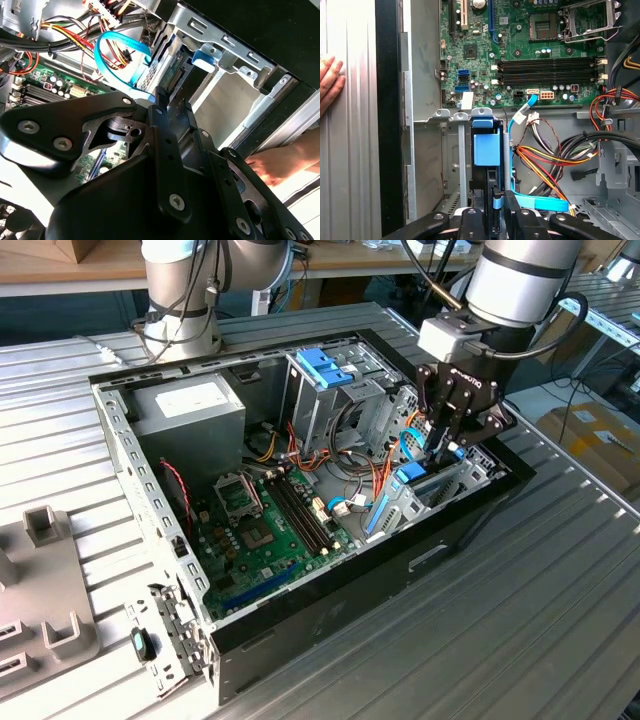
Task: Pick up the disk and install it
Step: 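Insert the first disk wire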
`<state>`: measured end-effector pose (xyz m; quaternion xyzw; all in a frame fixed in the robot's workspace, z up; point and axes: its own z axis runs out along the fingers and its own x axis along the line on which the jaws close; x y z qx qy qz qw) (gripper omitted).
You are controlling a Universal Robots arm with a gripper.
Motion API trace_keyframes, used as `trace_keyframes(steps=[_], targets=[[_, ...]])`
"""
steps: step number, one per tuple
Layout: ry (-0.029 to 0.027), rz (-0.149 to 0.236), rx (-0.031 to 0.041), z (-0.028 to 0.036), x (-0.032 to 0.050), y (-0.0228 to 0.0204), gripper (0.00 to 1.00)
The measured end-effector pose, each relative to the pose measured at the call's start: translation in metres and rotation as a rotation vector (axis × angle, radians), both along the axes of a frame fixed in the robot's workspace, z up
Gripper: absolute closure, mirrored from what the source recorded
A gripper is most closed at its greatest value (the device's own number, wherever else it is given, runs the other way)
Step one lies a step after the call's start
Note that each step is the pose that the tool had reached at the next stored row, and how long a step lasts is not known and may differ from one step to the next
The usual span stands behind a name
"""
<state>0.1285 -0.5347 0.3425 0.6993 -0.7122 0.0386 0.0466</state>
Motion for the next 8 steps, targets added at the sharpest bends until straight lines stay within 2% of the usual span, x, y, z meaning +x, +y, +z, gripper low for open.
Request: trace_keyframes(steps=[8], targets=[[-0.0001,0.0,0.0002,0.0,0.0,-0.0001,0.71]])
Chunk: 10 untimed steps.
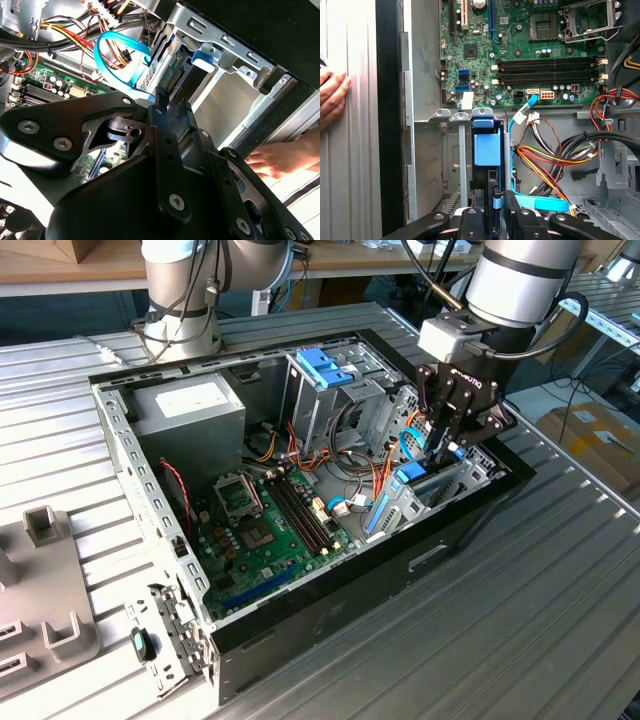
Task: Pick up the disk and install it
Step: 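Insert the first disk wire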
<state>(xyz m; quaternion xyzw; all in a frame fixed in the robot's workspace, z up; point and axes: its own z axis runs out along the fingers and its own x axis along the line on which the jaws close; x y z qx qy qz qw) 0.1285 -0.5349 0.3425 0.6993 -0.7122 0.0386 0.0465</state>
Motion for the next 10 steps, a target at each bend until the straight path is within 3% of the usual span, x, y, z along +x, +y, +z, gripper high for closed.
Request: trace_keyframes(steps=[4,10], targets=[[0.0,0.0,0.0,0.0,0.0,-0.0001,0.84],[-0.0002,0.0,0.0,0.0,-0.0002,-0.0003,0.84]])
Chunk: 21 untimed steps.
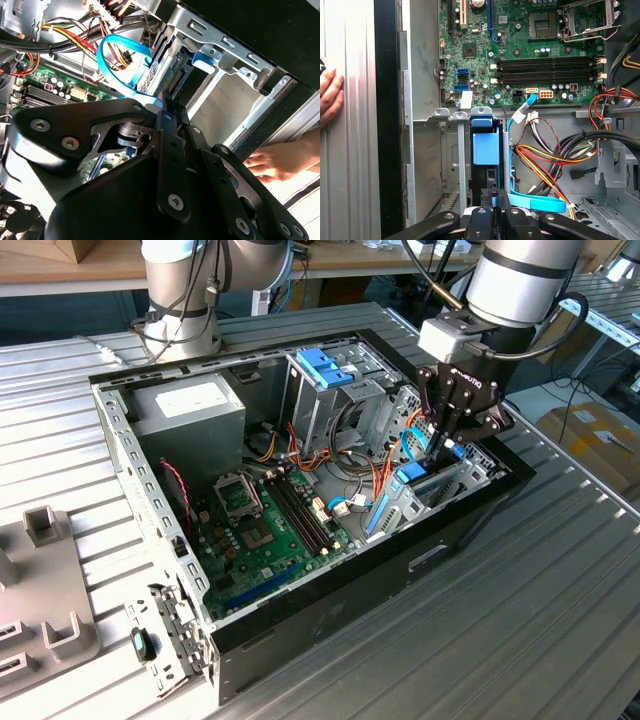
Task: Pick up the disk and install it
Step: 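Insert the first disk wire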
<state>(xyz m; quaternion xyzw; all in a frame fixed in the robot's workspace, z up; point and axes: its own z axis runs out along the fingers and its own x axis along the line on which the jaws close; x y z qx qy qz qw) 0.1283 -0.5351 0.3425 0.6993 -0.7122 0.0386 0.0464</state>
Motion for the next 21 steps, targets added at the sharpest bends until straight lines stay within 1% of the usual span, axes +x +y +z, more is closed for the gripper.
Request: trace_keyframes(steps=[12,14,15,17,19,21], targets=[[-0.0009,0.0,0.0,-0.0001,-0.0016,0.0,0.83],[-0.0008,0.0,0.0,-0.0001,-0.0016,0.0,0.71],[-0.0009,0.0,-0.0001,0.0002,-0.0016,0.0001,0.71],[-0.0009,0.0,0.0003,0.0042,-0.0016,0.0001,0.71],[-0.0009,0.0,0.0003,0.0128,-0.0016,0.0,0.71],[-0.0009,0.0,0.0001,0.0194,-0.0016,0.0,0.71]])
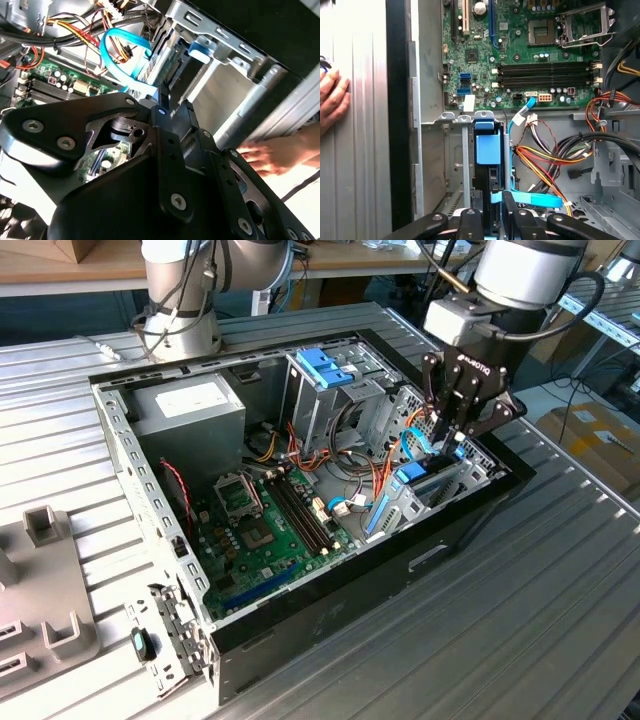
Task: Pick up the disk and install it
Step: 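Insert the first disk wire, then insert the second disk wire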
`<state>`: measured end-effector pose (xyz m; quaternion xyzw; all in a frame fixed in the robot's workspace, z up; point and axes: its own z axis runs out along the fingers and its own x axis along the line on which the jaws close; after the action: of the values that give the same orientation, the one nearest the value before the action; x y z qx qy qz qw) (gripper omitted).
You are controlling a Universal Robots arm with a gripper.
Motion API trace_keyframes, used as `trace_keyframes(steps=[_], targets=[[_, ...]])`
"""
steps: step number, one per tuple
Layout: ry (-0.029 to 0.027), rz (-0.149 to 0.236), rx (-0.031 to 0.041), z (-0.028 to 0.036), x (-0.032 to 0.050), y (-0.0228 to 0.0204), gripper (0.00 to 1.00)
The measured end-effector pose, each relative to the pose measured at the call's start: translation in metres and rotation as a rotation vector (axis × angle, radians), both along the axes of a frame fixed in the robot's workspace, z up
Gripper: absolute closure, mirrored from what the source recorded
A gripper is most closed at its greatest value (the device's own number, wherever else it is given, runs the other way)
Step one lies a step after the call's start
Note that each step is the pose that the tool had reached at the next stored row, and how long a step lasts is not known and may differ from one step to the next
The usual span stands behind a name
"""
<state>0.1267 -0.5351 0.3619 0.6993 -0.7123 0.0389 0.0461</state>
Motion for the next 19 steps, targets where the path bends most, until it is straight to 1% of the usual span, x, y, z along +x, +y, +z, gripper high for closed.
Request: trace_keyframes(steps=[19], targets=[[0.0,0.0,0.0012,0.0007,0.0001,0.0,0.71]])
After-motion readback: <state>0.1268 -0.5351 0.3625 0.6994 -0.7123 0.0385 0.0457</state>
